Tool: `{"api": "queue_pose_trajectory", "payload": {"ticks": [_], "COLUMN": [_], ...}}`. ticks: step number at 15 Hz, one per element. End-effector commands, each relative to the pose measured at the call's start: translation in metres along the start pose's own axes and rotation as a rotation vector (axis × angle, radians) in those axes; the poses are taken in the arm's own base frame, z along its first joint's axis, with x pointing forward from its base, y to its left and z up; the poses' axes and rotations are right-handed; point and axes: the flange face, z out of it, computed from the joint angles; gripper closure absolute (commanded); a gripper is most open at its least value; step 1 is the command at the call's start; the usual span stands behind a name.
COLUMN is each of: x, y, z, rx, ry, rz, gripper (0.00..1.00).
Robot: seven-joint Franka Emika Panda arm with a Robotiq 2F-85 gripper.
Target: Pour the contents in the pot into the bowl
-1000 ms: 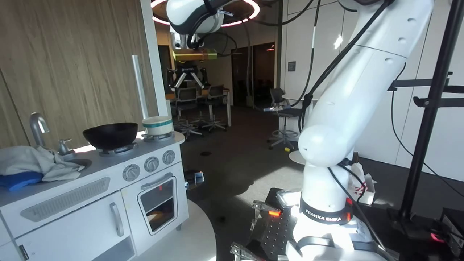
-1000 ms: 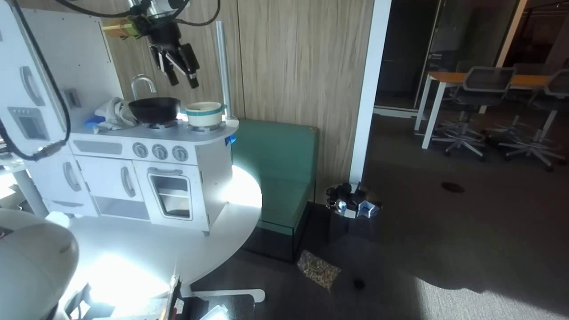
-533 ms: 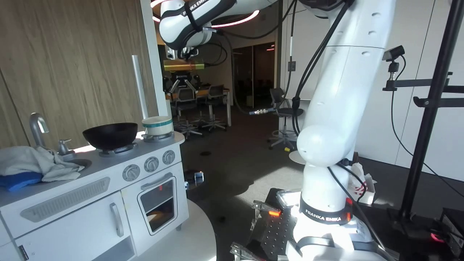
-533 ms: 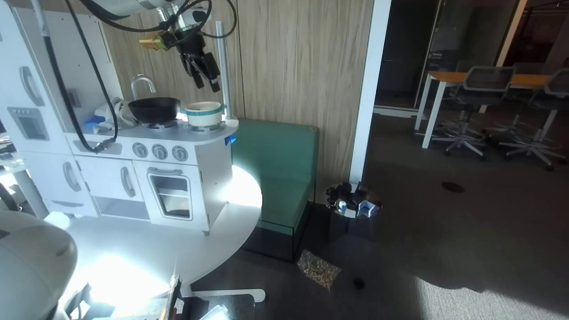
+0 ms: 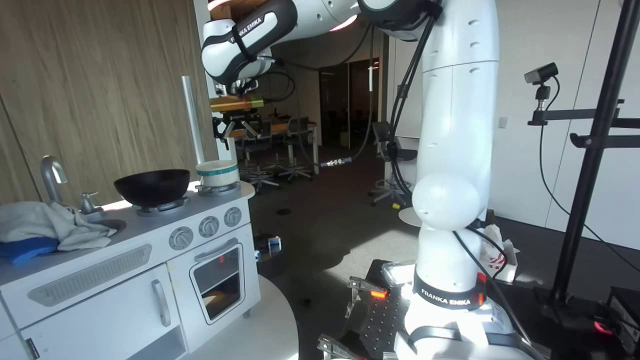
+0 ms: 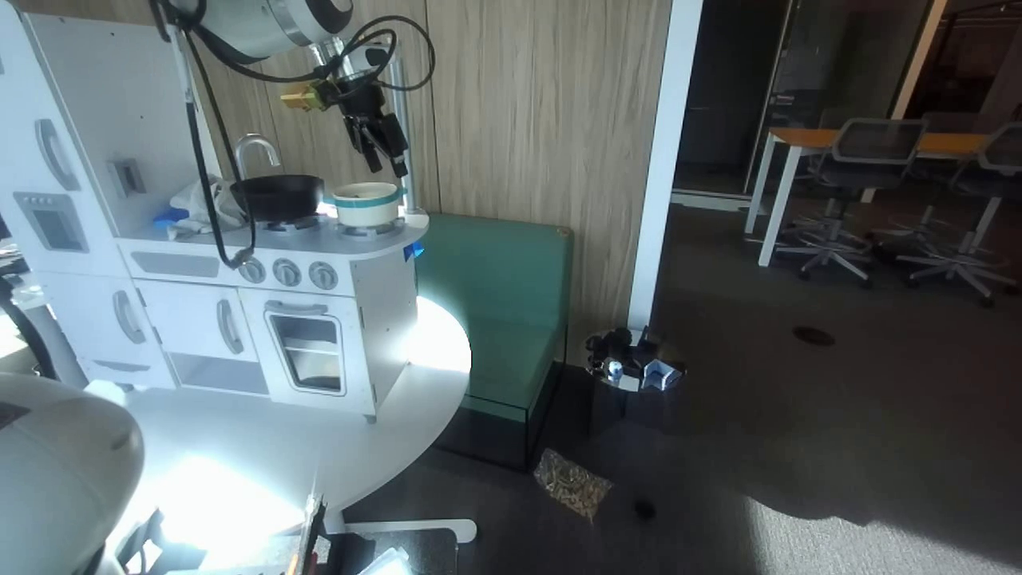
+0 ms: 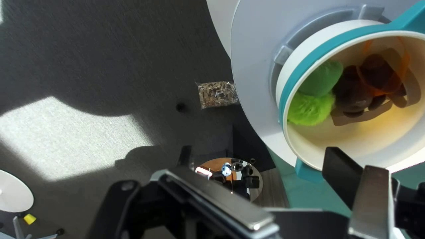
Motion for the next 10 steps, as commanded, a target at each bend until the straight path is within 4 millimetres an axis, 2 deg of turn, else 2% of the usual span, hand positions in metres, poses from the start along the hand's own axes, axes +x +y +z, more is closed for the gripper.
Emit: {"api": "queue_pose_trajectory", "payload": {"ticks": [1, 4, 10], "x": [0.016, 0.017, -0.003], "y": [-0.02, -0.033, -0.057], "z": [0.01, 0.025, 0.039], "rx": [-0.017, -0.032, -0.05], "ry": [-0.019, -0.041, -0.057], "rz": [-0.019, -0.042, -0.097], "gripper": [0.0, 0.0, 0.0]}}
